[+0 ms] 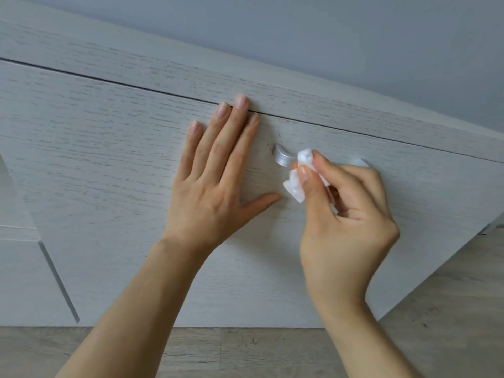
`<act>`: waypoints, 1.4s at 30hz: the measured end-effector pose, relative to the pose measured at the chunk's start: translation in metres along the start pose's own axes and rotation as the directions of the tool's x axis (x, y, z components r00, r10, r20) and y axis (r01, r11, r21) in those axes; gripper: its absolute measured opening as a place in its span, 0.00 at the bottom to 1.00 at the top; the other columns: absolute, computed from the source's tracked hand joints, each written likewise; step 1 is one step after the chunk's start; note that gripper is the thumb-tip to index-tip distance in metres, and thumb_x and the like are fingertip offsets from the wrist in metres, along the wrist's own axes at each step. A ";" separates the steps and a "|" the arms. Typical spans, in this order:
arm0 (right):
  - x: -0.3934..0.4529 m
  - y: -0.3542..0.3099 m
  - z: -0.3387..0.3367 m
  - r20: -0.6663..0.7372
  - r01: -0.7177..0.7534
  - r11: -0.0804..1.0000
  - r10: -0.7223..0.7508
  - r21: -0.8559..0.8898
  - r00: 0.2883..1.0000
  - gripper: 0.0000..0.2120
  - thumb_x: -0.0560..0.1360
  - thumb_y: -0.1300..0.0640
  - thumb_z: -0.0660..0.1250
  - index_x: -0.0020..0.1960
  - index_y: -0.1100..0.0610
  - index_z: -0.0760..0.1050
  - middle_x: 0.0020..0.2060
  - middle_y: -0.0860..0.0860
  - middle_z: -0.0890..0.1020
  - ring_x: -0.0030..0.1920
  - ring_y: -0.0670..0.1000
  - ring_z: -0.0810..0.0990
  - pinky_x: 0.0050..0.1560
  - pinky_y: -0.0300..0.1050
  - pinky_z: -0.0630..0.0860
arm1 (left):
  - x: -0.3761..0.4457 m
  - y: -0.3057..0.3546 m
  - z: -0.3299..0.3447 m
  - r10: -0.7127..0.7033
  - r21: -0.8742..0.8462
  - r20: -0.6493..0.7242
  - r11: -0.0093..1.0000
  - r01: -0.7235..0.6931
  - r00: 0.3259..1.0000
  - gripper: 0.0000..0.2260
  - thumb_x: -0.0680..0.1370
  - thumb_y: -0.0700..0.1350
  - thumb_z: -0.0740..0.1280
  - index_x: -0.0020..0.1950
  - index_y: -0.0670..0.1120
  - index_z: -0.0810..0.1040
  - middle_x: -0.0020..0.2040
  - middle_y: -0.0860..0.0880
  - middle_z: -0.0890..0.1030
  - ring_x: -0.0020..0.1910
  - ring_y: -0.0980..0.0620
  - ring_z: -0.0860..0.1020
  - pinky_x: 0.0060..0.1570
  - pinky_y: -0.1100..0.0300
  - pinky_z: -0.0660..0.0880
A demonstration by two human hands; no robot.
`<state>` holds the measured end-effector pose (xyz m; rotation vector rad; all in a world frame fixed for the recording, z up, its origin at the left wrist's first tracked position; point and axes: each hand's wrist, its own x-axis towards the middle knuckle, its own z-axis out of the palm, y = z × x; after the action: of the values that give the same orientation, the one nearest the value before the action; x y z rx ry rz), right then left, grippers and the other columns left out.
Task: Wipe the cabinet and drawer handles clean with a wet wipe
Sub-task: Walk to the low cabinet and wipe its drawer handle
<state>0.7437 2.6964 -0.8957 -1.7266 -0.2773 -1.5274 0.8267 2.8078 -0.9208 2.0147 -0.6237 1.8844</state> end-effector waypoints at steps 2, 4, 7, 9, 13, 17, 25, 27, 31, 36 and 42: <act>-0.002 -0.002 0.004 0.023 0.003 0.999 -0.003 0.036 1.000 0.08 0.72 0.70 0.71 0.51 0.67 0.80 0.41 0.50 0.77 0.41 0.39 0.79 0.46 0.26 0.74 | 0.000 0.001 0.001 -0.008 0.003 -0.012 1.000 0.008 1.000 0.34 0.77 0.62 0.65 0.72 0.39 0.64 0.72 0.46 0.62 0.73 0.46 0.62 0.74 0.51 0.54; -0.004 -0.005 0.006 0.064 0.014 0.998 -0.018 0.069 0.998 0.08 0.72 0.70 0.70 0.52 0.65 0.80 0.42 0.49 0.78 0.40 0.44 0.81 0.46 0.32 0.78 | 0.000 0.002 0.001 -0.015 0.000 -0.021 1.000 0.015 1.000 0.32 0.78 0.60 0.63 0.72 0.39 0.64 0.72 0.47 0.61 0.73 0.46 0.62 0.74 0.52 0.54; -0.006 -0.003 0.001 -0.017 -0.042 0.993 0.044 0.109 0.999 0.10 0.74 0.68 0.68 0.55 0.61 0.77 0.43 0.48 0.77 0.42 0.39 0.81 0.45 0.32 0.77 | -0.002 0.000 0.001 0.002 0.009 0.002 1.000 -0.002 1.000 0.35 0.77 0.63 0.65 0.73 0.39 0.63 0.73 0.48 0.61 0.73 0.46 0.62 0.74 0.51 0.54; -0.007 -0.001 0.000 -0.054 -0.068 0.994 0.073 0.090 0.996 0.11 0.74 0.68 0.68 0.55 0.61 0.76 0.43 0.48 0.77 0.42 0.35 0.79 0.45 0.27 0.74 | -0.002 0.000 0.000 0.005 0.001 0.015 1.000 -0.005 1.000 0.36 0.76 0.64 0.65 0.73 0.39 0.63 0.73 0.47 0.61 0.73 0.46 0.61 0.74 0.51 0.54; -0.004 -0.001 0.003 -0.022 -0.033 0.999 0.033 0.019 0.999 0.09 0.73 0.68 0.69 0.54 0.65 0.79 0.41 0.51 0.78 0.42 0.35 0.77 0.46 0.26 0.71 | -0.001 0.001 0.001 -0.007 0.016 -0.002 1.000 0.008 1.000 0.35 0.77 0.64 0.63 0.73 0.39 0.63 0.73 0.47 0.61 0.73 0.46 0.62 0.74 0.51 0.53; -0.001 0.000 -0.001 -0.036 -0.051 0.998 0.052 0.029 0.998 0.10 0.74 0.68 0.68 0.55 0.65 0.77 0.42 0.48 0.77 0.43 0.31 0.77 0.46 0.23 0.70 | -0.002 -0.001 0.002 0.009 0.015 0.017 1.000 -0.009 1.000 0.36 0.76 0.64 0.64 0.73 0.39 0.63 0.73 0.45 0.63 0.74 0.46 0.60 0.74 0.51 0.52; -0.012 -0.016 0.015 0.044 -0.180 0.975 0.176 0.127 0.983 0.07 0.72 0.67 0.70 0.49 0.63 0.82 0.40 0.51 0.81 0.41 0.34 0.79 0.44 0.23 0.72 | -0.002 0.001 0.004 -0.014 -0.013 -0.042 1.000 0.013 0.999 0.24 0.83 0.54 0.56 0.73 0.39 0.64 0.73 0.47 0.62 0.75 0.49 0.60 0.74 0.51 0.54; -0.013 -0.018 0.017 0.023 -0.257 0.947 0.258 0.193 0.966 0.07 0.72 0.66 0.70 0.49 0.61 0.82 0.40 0.50 0.82 0.40 0.35 0.81 0.42 0.25 0.74 | -0.002 0.000 0.004 -0.008 -0.006 -0.031 1.000 0.008 0.999 0.26 0.82 0.55 0.58 0.72 0.39 0.64 0.73 0.47 0.62 0.74 0.47 0.60 0.74 0.51 0.53; -0.011 -0.015 0.009 -0.035 -0.310 0.914 0.330 0.262 0.943 0.06 0.72 0.65 0.70 0.49 0.59 0.81 0.40 0.53 0.83 0.39 0.43 0.83 0.41 0.35 0.79 | -0.002 0.000 0.002 -0.001 0.014 -0.003 1.000 0.001 1.000 0.33 0.78 0.61 0.64 0.73 0.39 0.64 0.73 0.48 0.61 0.74 0.46 0.61 0.74 0.51 0.53; -0.001 -0.003 -0.010 -0.096 -0.355 0.901 0.388 0.249 0.916 0.04 0.73 0.64 0.70 0.47 0.61 0.82 0.39 0.58 0.83 0.38 0.46 0.84 0.41 0.38 0.79 | -0.001 -0.001 -0.002 0.015 0.042 0.033 0.999 -0.016 0.999 0.38 0.75 0.64 0.66 0.73 0.39 0.62 0.72 0.44 0.63 0.73 0.44 0.61 0.74 0.51 0.53; 0.019 0.016 -0.037 -0.153 -0.378 0.886 0.427 0.267 0.891 0.03 0.74 0.64 0.69 0.47 0.61 0.82 0.39 0.63 0.81 0.35 0.47 0.81 0.40 0.37 0.76 | 0.000 0.001 -0.004 0.006 0.039 0.060 0.999 -0.008 0.998 0.39 0.75 0.64 0.66 0.72 0.37 0.62 0.72 0.40 0.65 0.73 0.43 0.59 0.74 0.50 0.52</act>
<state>0.7314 2.6545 -0.8863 -1.3262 0.0187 -1.2930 0.8227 2.8085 -0.9202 2.1034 -0.6141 1.8602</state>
